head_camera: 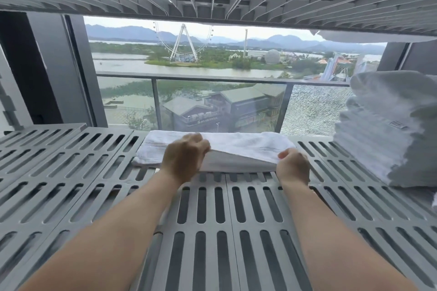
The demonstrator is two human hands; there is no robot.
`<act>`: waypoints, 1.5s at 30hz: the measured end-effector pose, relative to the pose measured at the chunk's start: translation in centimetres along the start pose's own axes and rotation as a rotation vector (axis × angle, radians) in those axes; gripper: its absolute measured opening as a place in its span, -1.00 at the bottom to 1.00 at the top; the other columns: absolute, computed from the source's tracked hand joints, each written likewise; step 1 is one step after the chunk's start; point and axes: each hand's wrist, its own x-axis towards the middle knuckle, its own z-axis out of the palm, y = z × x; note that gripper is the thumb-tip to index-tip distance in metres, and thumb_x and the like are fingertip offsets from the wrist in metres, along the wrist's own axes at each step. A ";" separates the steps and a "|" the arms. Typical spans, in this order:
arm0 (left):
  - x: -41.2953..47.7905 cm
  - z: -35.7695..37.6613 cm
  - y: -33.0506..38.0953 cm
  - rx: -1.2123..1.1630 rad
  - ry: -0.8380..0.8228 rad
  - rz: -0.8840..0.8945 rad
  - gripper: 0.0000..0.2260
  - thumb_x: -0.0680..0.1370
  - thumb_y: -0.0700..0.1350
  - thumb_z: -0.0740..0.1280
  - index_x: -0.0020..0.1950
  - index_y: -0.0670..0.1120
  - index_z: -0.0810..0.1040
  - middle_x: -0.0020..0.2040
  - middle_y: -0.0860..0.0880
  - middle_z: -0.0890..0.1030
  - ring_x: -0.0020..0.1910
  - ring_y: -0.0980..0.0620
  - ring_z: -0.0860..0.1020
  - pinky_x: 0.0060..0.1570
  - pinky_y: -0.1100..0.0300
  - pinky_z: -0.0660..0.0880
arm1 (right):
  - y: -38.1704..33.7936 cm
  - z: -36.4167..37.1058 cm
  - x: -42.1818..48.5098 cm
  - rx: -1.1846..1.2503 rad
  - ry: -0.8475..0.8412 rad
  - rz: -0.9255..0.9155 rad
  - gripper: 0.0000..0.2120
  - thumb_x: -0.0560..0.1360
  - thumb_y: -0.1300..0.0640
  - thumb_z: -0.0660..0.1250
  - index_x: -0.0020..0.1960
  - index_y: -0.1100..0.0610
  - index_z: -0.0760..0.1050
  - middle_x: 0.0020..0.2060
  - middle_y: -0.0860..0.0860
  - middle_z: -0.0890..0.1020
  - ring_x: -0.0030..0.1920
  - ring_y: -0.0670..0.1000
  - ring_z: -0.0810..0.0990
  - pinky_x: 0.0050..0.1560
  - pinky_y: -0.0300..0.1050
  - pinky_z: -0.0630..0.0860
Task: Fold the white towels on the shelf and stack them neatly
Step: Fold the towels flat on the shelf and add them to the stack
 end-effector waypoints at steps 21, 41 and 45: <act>0.0 0.4 2.4 -0.362 -0.471 -0.079 -0.97 0.56 -0.06 0.36 -0.06 0.05 0.54 -0.12 0.11 0.50 -0.10 0.06 0.50 -0.01 0.11 0.50 | 0.9 -0.4 1.1 0.071 -0.007 0.069 -0.70 0.51 0.40 0.15 0.01 0.12 0.59 -0.07 0.04 0.63 -0.10 0.05 0.50 -0.13 -0.21 0.34; 4.7 3.8 11.1 -0.133 -0.070 0.192 -0.92 0.60 -0.10 0.28 -0.01 -0.04 0.57 -0.07 0.00 0.59 -0.11 -0.09 0.59 -0.36 0.15 0.40 | 1.5 -1.4 1.7 0.187 -0.090 0.098 -0.67 0.46 0.38 0.15 -0.05 0.06 0.61 -0.18 -0.07 0.57 -0.15 -0.02 0.51 -0.29 -0.31 0.33; 4.2 3.6 11.2 -0.238 -0.122 0.212 -0.92 0.57 -0.08 0.32 -0.06 -0.04 0.60 -0.08 0.02 0.60 -0.05 -0.06 0.57 -0.25 0.07 0.54 | 1.7 -1.3 1.9 0.231 -0.067 0.141 -0.64 0.45 0.39 0.14 -0.11 0.05 0.63 -0.20 -0.05 0.59 -0.13 0.03 0.55 -0.19 -0.22 0.40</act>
